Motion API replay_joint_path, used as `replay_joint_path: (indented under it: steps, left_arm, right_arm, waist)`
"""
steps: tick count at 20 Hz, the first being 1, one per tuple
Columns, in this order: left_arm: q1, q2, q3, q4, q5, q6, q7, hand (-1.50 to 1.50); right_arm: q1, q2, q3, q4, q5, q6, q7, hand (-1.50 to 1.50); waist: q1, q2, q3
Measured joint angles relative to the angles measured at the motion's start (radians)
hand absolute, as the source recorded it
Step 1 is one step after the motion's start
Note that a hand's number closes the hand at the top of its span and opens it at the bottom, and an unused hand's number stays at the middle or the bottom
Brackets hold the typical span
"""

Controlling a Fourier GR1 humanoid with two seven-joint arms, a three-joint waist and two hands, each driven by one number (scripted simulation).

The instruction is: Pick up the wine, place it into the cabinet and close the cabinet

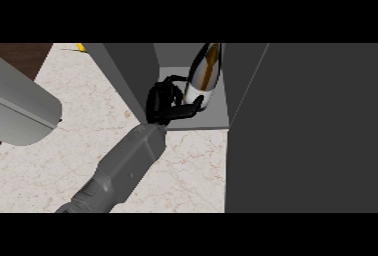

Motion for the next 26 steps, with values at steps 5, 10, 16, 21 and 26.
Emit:
replay_joint_path:
  steps: [5,10,16,21,26]
  left_arm:
    - [-0.052,0.0,0.001,0.072,0.012,0.014,0.019,1.5]
    - [-0.08,0.0,0.008,0.145,0.025,0.013,0.02,1.5]
    - [-0.103,0.0,0.04,0.208,0.042,-0.003,-0.018,1.5]
    - [-0.097,-0.002,0.053,0.215,0.042,-0.015,-0.08,-1.5]
    - [-0.096,-0.002,0.045,0.209,0.016,-0.043,-0.125,-1.5]
  right_arm:
    - [-0.002,0.003,0.01,0.001,0.006,0.003,-0.007,-1.5]
    - [-0.002,-0.004,-0.004,0.0,-0.023,0.012,-0.007,-1.5]
    - [-0.029,-0.005,0.007,0.02,-0.006,0.009,-0.005,-1.5]
    - [-0.011,-0.002,0.013,-0.011,-0.003,0.002,0.004,-1.5]
    - [-0.027,-0.002,0.01,0.002,0.015,-0.007,0.004,-1.5]
  waist:
    - [-0.004,0.002,0.0]
    - [-0.018,0.006,0.0]
    - [-0.022,0.009,0.0]
    - [-0.023,0.012,-0.004]
    - [-0.017,0.017,-0.01]
